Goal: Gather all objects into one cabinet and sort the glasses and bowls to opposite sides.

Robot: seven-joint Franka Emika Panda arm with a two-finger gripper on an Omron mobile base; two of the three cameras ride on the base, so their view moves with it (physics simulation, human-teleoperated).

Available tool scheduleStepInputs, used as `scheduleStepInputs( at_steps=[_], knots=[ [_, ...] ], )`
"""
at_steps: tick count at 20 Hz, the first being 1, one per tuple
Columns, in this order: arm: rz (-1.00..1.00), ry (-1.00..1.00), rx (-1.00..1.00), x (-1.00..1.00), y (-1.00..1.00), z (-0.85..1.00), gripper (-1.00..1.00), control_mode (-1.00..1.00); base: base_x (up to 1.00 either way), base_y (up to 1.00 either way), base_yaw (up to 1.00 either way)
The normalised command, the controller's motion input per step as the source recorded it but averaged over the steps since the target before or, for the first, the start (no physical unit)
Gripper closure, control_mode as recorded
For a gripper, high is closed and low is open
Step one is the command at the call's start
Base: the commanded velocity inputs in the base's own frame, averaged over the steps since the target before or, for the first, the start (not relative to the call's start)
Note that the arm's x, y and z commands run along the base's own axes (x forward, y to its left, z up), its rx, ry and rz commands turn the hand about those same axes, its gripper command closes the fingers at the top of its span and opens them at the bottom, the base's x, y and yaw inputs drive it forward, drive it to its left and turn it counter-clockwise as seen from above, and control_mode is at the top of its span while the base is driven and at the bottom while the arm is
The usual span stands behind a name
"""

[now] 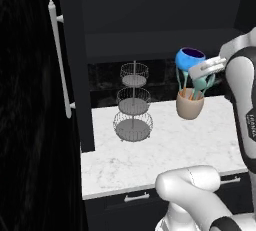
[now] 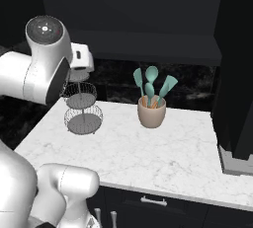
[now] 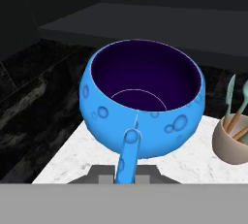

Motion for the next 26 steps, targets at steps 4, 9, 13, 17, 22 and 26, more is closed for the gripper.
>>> scheduleStepInputs(
  at_steps=[4, 9, 13, 17, 22, 26],
  knots=[
    [0.03, 0.0, -0.04, -0.74, 0.07, 0.0, 1.0, -1.0, 0.0, 0.0, 0.0],
    [0.0, 0.0, 0.0, -0.06, 0.0, 0.0, 1.0, -1.0, 0.0, 0.0, 0.0],
    [0.0, 0.0, 0.0, 0.0, 0.0, 0.0, 1.0, -1.0, 0.0, 0.0, 0.0],
    [0.0, 0.0, 0.0, -0.02, 0.0, 0.0, 1.0, -1.0, 0.0, 0.0, 0.0],
    [0.0, 0.0, 0.0, 0.0, 0.0, 0.0, 1.0, 1.0, -0.69, 0.0, 0.0],
    [0.0, 0.0, 0.0, 0.0, 0.0, 0.0, 1.0, 1.0, -1.0, -0.1, -0.01]
  ],
)
